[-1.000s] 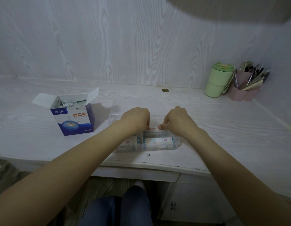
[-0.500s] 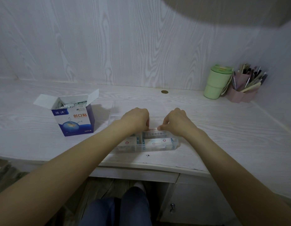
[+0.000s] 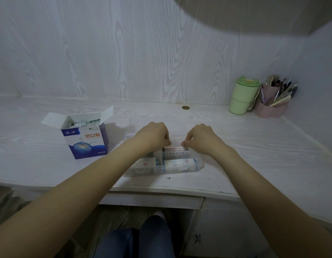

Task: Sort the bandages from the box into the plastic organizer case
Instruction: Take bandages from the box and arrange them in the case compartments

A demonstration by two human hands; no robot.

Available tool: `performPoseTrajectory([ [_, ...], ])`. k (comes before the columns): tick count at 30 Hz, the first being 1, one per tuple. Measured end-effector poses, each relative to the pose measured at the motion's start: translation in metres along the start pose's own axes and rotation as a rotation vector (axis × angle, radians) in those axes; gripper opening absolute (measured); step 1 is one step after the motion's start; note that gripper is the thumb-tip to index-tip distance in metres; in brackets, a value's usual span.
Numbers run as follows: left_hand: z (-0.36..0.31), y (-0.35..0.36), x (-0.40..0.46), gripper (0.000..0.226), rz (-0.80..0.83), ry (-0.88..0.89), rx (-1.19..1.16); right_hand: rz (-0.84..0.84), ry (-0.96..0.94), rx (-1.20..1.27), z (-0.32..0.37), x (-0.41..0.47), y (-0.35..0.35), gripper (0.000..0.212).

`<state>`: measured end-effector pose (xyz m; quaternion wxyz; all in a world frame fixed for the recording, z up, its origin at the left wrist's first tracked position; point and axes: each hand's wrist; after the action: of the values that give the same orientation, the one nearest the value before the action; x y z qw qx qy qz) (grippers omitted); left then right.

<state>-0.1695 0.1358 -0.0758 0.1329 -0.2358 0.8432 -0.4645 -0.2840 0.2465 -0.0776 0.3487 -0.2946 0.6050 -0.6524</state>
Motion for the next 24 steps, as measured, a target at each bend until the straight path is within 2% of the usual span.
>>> performPoseTrajectory([
  [7,0.003,-0.043,-0.031,0.022,-0.24,0.063,-0.06,-0.193,-0.153,0.033,0.037,-0.018,-0.032,0.022],
  [10,0.018,-0.064,-0.049,0.02,-0.419,0.089,-0.069,-0.262,-0.277,0.059,0.064,-0.019,-0.039,0.027],
  [12,0.034,-0.079,-0.062,0.022,-0.57,0.108,-0.057,-0.296,-0.372,0.09,0.085,-0.02,-0.041,0.032],
  [14,0.053,-0.096,-0.076,0.029,-0.652,0.093,-0.032,-0.324,-0.457,0.128,0.111,-0.021,-0.044,0.035],
  [16,0.072,-0.111,-0.087,0.041,-0.599,0.022,-0.018,-0.353,-0.52,0.158,0.136,-0.02,-0.043,0.035],
  [19,0.102,-0.126,-0.099,0.066,-0.368,-0.129,-0.017,-0.324,-0.561,0.163,0.167,-0.012,-0.039,0.032],
  [21,0.119,-0.131,-0.1,0.081,-0.211,-0.167,0.037,-0.295,-0.552,0.098,0.182,-0.001,-0.036,0.03],
  [24,0.134,-0.133,-0.098,0.088,-0.12,-0.199,0.076,-0.263,-0.496,0.03,0.193,0.015,-0.034,0.027],
])
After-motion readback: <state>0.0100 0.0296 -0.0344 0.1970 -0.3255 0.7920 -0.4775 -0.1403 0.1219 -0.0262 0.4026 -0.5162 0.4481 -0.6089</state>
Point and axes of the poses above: each hand's wrist, its own x-axis towards the middle knuckle, its own y-axis out of the palm, z = x × y, and after that the axes turned 15 degrees about -x, right-handed
